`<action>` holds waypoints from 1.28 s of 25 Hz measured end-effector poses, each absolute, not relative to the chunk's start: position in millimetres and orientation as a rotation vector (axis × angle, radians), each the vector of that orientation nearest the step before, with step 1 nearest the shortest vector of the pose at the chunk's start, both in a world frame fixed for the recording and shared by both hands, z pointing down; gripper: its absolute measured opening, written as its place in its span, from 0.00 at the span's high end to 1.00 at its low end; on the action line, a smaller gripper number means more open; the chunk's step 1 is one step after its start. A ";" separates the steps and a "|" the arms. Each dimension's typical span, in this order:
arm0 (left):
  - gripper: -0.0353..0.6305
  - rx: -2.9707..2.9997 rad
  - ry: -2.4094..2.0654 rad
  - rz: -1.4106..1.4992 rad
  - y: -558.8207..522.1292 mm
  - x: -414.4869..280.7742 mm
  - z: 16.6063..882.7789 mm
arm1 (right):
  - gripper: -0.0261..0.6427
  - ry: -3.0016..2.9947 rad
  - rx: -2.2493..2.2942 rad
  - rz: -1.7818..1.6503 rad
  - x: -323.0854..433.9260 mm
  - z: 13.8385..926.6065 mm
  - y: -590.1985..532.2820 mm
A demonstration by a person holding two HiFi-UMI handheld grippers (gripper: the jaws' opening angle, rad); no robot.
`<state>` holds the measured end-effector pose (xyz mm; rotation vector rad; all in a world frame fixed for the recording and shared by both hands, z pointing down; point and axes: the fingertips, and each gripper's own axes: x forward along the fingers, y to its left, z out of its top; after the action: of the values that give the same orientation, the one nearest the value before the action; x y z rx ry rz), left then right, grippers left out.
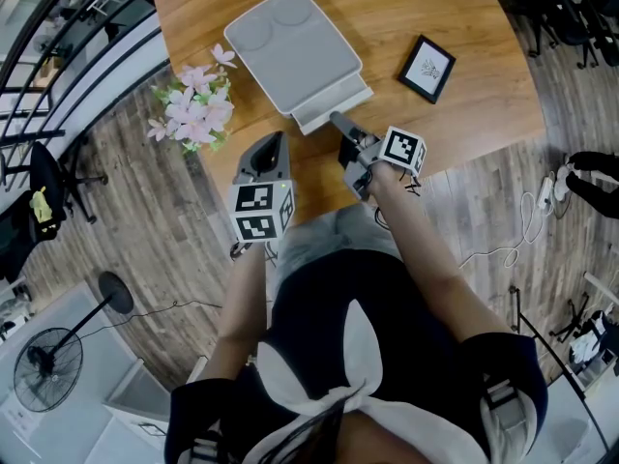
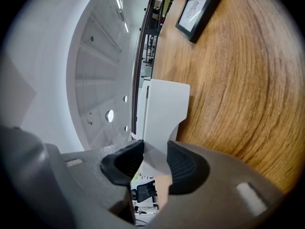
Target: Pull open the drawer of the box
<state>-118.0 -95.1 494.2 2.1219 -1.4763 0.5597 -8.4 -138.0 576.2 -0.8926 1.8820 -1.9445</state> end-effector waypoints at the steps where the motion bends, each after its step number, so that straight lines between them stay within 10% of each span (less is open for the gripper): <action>1: 0.92 2.121 -1.477 0.559 -94.7 -117.9 494.4 | 0.74 1.887 -0.889 -1.940 -8.1 576.2 -138.0; 32: 0.92 2.109 -1.484 0.549 -78.0 -111.4 492.3 | 0.74 1.884 -0.881 -1.950 -0.3 575.5 -119.7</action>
<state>-111.4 -78.0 492.3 2.1091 -1.4843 0.5485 -0.3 -119.7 575.5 -0.8809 1.8838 -1.9496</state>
